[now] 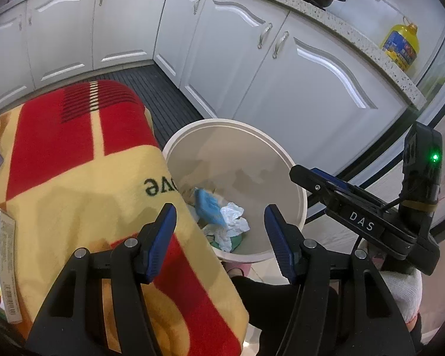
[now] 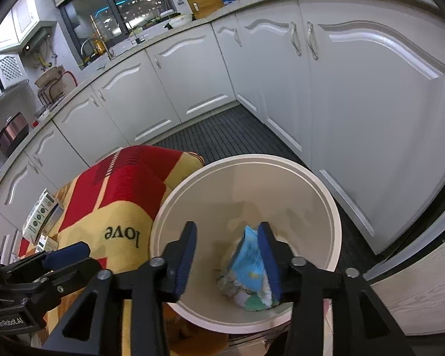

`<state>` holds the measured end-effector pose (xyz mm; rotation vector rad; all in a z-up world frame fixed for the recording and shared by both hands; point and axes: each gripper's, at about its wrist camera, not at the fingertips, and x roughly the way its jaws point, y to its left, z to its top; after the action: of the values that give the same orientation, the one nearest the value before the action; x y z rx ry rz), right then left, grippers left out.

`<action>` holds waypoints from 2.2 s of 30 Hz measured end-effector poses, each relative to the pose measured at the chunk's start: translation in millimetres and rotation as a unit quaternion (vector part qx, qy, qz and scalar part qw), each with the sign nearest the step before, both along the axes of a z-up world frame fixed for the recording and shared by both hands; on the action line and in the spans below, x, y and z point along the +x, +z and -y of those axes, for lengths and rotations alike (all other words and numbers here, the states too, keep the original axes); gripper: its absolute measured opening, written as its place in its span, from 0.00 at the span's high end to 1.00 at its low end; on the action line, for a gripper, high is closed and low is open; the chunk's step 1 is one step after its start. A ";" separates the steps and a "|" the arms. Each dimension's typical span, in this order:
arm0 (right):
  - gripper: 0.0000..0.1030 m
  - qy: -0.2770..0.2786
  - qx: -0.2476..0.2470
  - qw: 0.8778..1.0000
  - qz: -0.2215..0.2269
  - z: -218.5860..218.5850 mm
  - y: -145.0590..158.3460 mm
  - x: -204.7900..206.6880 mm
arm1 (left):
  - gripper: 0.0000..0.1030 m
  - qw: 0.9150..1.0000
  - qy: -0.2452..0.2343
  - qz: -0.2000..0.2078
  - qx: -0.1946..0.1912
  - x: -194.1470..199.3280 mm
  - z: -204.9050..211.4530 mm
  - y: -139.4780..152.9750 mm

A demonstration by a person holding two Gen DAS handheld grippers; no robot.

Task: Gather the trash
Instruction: 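Open both grippers to drop the sponge and wipe pack into the bin, then move both grippers back over the remaining trash on the table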

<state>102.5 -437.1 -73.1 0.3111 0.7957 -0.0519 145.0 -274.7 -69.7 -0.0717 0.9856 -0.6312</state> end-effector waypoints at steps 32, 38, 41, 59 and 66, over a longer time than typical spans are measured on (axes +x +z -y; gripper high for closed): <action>0.52 0.075 -0.016 0.997 0.005 -90.8 15.3 -10.6 | 0.41 0.998 0.067 0.016 0.016 -55.3 -107.4 7.9; 0.51 0.098 -0.019 0.995 0.008 -111.6 20.3 -8.4 | 0.41 0.994 0.105 -0.011 0.035 -66.1 -161.2 -13.1; 0.49 0.106 -0.019 0.994 0.011 -121.0 22.1 -8.7 | 0.41 0.991 0.128 -0.019 0.045 -73.9 -190.6 -20.4; 0.40 0.189 0.005 0.982 -0.009 -201.7 18.1 6.9 | 0.37 0.980 0.198 -0.036 -0.007 -126.8 -320.7 9.9; 0.32 0.233 0.021 0.972 -0.030 -249.2 10.0 14.8 | 0.35 0.982 0.188 0.005 0.023 -117.5 -317.3 29.6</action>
<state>117.3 -187.9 -63.2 0.1575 0.9152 0.3993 27.5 42.6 -40.1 -0.2091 0.9444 -0.2610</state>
